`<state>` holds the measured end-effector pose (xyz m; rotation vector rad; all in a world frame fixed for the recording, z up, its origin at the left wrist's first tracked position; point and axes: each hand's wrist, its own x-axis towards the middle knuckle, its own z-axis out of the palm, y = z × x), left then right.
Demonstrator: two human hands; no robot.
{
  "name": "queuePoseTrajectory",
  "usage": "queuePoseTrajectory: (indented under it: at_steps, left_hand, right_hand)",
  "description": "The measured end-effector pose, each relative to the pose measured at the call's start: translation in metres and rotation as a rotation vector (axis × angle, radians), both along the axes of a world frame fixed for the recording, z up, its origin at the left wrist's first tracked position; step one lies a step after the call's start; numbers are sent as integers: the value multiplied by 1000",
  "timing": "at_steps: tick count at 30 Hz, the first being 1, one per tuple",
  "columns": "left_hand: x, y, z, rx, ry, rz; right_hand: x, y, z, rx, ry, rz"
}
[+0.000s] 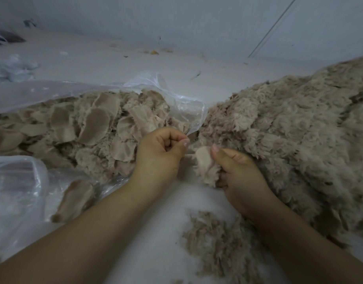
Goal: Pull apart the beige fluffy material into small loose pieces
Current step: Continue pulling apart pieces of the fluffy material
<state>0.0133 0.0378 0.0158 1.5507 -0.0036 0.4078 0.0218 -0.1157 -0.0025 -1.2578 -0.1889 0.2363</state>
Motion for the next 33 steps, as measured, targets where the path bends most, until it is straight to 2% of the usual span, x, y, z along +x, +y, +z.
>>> queuePoseTrajectory:
  at_steps: [2,4,8,9,10,13,15,23,26,29,33]
  left_hand:
    - [0,4,2,-5,20,-47]
    - [-2,10,3,40,102,-193]
    - [-13,19,10,436,364,-739]
    - [-16,18,11,483,390,-809]
    - [-17,15,11,483,391,-789]
    - [-12,5,6,406,242,-447]
    - [-9,0,4,310,172,-322]
    - [-5,-1,-2,40,211,-286]
    - [-1,3,-2,-3,220,-219]
    - [0,6,-2,-46,247,-185]
    - [0,6,-2,7,241,-196]
  right_hand:
    - [1,-1,1,57,37,-29]
    - [1,-2,1,87,45,-37]
    - [1,-2,0,89,48,-62]
    - [1,-2,-1,67,36,-63]
    - [0,-1,1,40,26,-57]
    - [1,-1,-1,17,-1,-38]
    - [1,-1,-2,15,-24,-31]
    - [1,-2,0,-69,-68,50]
    - [6,-2,-3,-159,-43,44]
    - [7,-2,-4,-149,6,27]
    - [6,-2,-2,-108,28,-25]
